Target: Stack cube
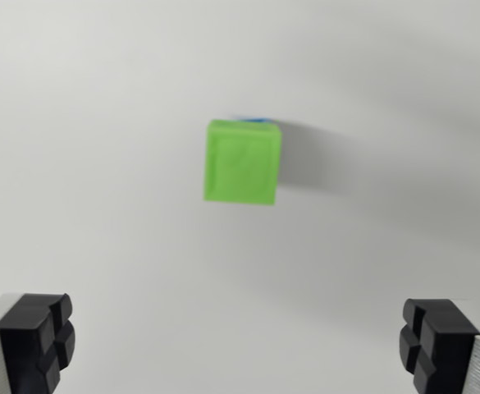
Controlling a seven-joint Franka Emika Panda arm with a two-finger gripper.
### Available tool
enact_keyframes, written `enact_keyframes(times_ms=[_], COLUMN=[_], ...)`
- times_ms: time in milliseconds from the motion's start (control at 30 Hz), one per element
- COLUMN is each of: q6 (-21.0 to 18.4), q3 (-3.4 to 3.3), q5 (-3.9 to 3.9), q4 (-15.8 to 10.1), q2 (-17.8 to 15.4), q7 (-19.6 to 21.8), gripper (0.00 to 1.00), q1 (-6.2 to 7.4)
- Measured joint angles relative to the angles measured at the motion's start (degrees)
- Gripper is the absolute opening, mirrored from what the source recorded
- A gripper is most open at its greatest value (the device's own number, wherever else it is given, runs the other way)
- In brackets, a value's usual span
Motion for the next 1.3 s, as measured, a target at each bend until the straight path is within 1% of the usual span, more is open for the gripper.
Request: enact_keyframes(times_ms=[300,667,933,1300], q6=[-4.22,-7.65,-8.62,-8.62], q3=[0.01,0.03,0.04,0.04], q5=[-0.06,-0.08,-0.08,-0.08], q4=[2.6,5.01,5.7,5.68], q2=[-1.62,-2.69,-2.89,-2.77], q7=[0.05,0.08,0.09,0.09], gripper=[1.0,1.0,1.0,1.0], q1=[0.0,0.0,0.0,0.0])
